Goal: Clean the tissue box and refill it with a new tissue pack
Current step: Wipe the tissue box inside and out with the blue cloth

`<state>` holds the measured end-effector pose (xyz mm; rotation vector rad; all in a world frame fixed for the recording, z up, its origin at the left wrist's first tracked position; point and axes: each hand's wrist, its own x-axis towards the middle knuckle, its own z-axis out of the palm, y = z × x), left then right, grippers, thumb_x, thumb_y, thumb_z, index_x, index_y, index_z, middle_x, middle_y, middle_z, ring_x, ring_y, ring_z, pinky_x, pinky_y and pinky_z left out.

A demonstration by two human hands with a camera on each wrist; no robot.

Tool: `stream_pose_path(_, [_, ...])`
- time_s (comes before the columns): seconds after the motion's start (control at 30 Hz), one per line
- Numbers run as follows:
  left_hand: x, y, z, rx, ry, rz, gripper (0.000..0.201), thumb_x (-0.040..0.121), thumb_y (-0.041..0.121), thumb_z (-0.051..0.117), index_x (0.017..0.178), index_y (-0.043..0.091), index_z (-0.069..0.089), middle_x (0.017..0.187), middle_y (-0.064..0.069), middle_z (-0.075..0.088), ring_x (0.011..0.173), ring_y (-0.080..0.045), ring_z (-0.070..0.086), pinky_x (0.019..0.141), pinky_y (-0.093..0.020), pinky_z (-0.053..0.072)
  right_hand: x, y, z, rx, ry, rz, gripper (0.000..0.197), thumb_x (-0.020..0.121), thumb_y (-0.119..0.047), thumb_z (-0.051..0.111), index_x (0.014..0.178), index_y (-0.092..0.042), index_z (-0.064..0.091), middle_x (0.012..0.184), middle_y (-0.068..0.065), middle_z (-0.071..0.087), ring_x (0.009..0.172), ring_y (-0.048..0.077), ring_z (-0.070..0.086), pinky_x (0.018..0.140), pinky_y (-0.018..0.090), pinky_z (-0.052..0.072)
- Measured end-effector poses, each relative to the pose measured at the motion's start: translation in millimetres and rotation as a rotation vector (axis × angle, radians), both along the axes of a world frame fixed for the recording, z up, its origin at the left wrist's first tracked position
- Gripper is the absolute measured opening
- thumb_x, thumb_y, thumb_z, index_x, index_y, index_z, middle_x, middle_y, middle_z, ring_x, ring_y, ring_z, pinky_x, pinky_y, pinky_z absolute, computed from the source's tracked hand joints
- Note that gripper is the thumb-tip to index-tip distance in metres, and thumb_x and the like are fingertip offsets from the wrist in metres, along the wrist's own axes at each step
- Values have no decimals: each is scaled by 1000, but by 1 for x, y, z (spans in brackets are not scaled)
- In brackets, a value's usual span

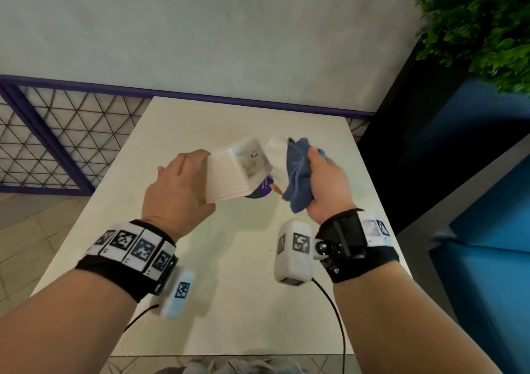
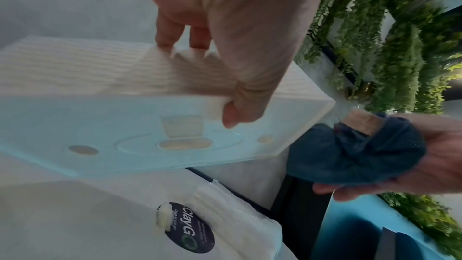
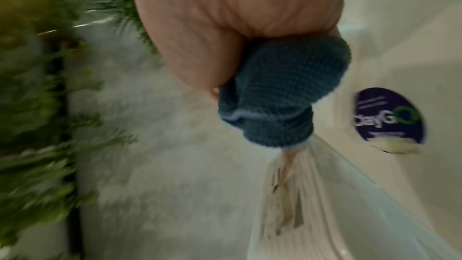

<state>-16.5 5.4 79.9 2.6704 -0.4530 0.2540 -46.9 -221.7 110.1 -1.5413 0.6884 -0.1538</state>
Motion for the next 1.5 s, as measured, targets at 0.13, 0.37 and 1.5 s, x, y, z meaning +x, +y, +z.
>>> stream_pose_path(0.13, [-4, -9, -4, -88, -25, -42, 78, 61, 25, 81, 126, 30, 38, 120, -1, 52, 98, -32, 55, 72, -40, 45, -6, 52, 20, -517, -81, 287, 45, 96, -40, 43, 133, -13, 44, 133, 13, 51, 124, 31, 50, 106, 42, 40])
stream_pose_path(0.37, [-8, -5, -11, -63, 31, -33, 80, 57, 29, 84, 121, 34, 38, 120, 5, 51, 101, -24, 56, 74, -37, 48, 11, 52, -10, -355, -113, 318, 49, 96, -50, 32, 144, -36, 34, 151, -2, 39, 138, 20, 38, 117, 42, 28])
stream_pose_path(1.5, [-23, -38, -108, 304, -237, -340, 82, 44, 21, 81, 119, 24, 47, 119, -14, 55, 88, -34, 53, 79, -45, 40, -78, -61, -141, -894, 734, 891, 77, 93, -50, 46, 153, -21, 8, 162, 3, 2, 149, 24, 4, 120, 45, 15])
